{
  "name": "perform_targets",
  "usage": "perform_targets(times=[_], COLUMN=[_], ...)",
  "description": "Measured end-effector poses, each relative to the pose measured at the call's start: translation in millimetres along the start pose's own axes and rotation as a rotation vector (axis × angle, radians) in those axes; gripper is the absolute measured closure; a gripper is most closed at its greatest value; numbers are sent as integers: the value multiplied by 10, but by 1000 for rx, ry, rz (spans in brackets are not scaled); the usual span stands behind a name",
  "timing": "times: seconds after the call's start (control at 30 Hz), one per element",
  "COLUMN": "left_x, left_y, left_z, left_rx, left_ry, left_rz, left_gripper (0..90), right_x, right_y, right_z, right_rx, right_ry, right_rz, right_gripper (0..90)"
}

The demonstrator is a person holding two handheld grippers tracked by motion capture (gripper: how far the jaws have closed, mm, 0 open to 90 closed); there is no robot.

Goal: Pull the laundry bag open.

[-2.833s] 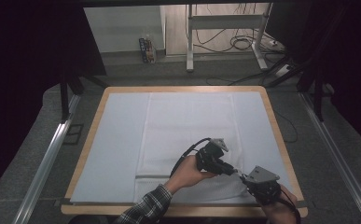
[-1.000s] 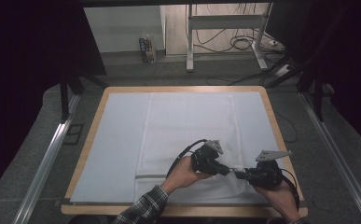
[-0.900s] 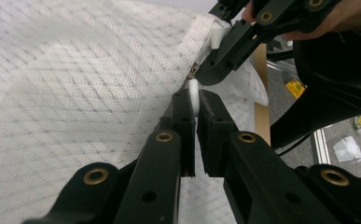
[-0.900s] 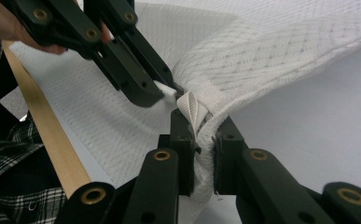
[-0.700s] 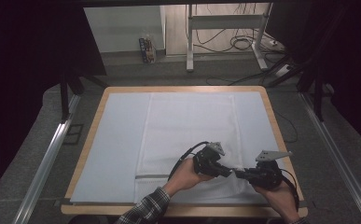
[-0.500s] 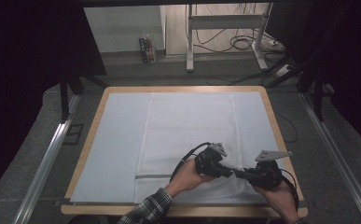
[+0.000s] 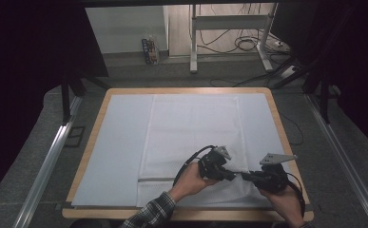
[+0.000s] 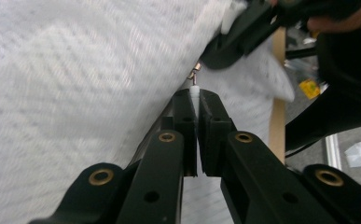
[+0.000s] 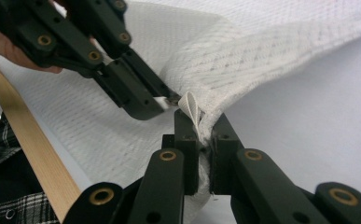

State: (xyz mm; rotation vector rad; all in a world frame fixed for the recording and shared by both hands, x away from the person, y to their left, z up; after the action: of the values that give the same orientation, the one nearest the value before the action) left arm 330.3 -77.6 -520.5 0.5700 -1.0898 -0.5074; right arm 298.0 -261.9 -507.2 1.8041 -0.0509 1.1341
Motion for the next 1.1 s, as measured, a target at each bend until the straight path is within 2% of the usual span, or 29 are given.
perform_targets(times=[0.1,0.3,0.57,0.63,0.83,1.0,1.1], left_x=[-24,-42,-64,-90,-148,-172,-204], left_y=[19,33,53,62,111,125,151], left_z=[-2,7,39,28,-1,-1,-19], left_rx=[5,11,22,38,20,30,23], left_ry=[-7,-18,-29,-36,-21,-23,-5], left_rz=[-1,2,-7,-24,-19,-29,-23], left_gripper=[878,877,877,877,877,877,877], right_x=[-17,-19,-31,-36,-46,-52,-66], right_y=[6,3,-1,-6,-9,-20,-12], right_z=[30,14,-19,-26,-29,-41,-15], right_rx=[-11,-12,-17,-42,-44,-61,-64], right_ry=[-18,2,2,18,16,18,9], right_rz=[-6,-4,-15,-25,-31,-45,-44], right_gripper=[841,840,841,841,841,842,842])
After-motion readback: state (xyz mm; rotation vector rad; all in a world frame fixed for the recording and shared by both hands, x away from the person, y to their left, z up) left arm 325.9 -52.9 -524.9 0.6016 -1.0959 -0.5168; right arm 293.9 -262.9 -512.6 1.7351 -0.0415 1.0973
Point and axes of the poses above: each handheld gripper's, and its own axes: y roughly backward along the jaws, x roughly out of its top, z roughly to its right, the point moved 3 cm from there along -y, roughly forward along the jaws, and after that the axes turned 6 degrees about -x, right-handed, at the moved point
